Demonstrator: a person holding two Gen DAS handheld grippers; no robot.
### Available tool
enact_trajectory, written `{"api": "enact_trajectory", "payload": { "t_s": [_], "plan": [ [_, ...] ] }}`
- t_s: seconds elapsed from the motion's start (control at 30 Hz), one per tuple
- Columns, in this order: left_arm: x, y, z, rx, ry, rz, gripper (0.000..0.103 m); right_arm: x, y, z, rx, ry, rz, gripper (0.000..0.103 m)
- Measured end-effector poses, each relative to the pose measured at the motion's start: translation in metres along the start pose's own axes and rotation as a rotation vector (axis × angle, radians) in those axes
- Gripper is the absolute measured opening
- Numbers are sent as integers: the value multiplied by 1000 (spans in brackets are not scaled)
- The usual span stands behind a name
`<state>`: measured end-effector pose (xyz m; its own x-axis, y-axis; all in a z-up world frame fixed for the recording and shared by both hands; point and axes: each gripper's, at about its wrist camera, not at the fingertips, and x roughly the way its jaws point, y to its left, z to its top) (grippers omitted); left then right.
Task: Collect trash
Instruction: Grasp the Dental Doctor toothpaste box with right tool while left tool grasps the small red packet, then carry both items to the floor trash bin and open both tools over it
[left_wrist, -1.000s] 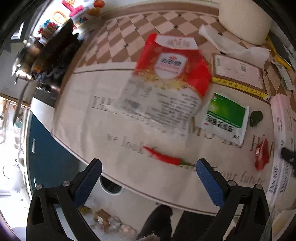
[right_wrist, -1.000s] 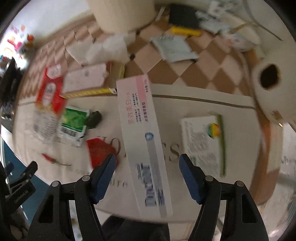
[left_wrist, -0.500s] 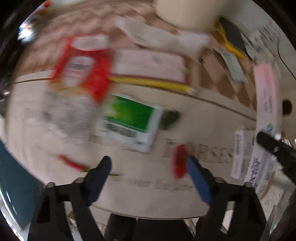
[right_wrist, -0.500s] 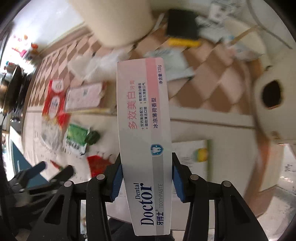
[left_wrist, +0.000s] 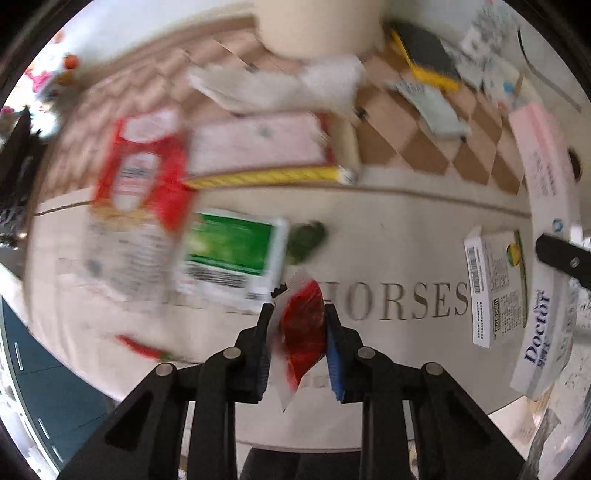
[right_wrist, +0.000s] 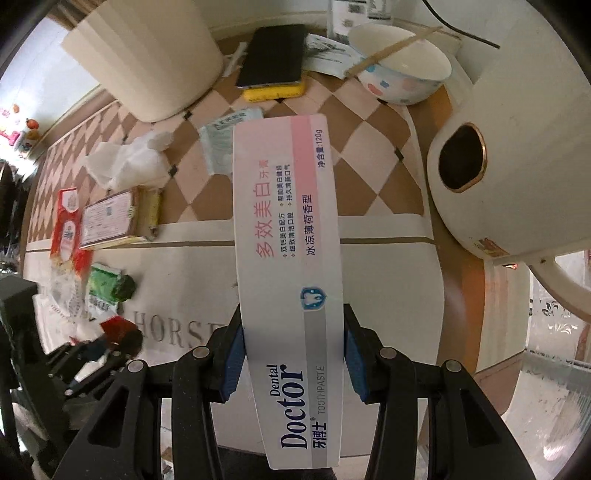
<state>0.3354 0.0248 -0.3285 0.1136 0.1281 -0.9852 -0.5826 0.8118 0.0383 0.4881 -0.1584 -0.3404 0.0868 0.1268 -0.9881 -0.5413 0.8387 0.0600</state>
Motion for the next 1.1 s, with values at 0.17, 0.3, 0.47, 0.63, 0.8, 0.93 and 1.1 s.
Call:
{"api": "enact_trajectory", "payload": {
  "t_s": [0.17,0.3,0.47,0.63,0.8,0.93,1.1],
  "plan": [
    [-55,63,-20,-115,-147,63,22,-24,41,-10,-70,-60,62,49],
    [-81,134,-63,-267,-210,93,22,-45,108,-21,-211,-86,117,49],
    [-97,222,-131,-457,-231,124,22,-55,213,-64,-386,-75,212,49],
    [-84,330,-246,-678,-175,147,22,-41,340,-141,-588,-13,270,49],
    [-21,423,-346,-855,-64,140,22,18,450,-246,-759,115,299,49],
    [78,487,-417,-987,47,99,22,94,519,-314,-848,223,302,49],
    [219,541,-480,-1147,150,-35,22,235,587,-389,-915,374,270,49]
  ]
}}
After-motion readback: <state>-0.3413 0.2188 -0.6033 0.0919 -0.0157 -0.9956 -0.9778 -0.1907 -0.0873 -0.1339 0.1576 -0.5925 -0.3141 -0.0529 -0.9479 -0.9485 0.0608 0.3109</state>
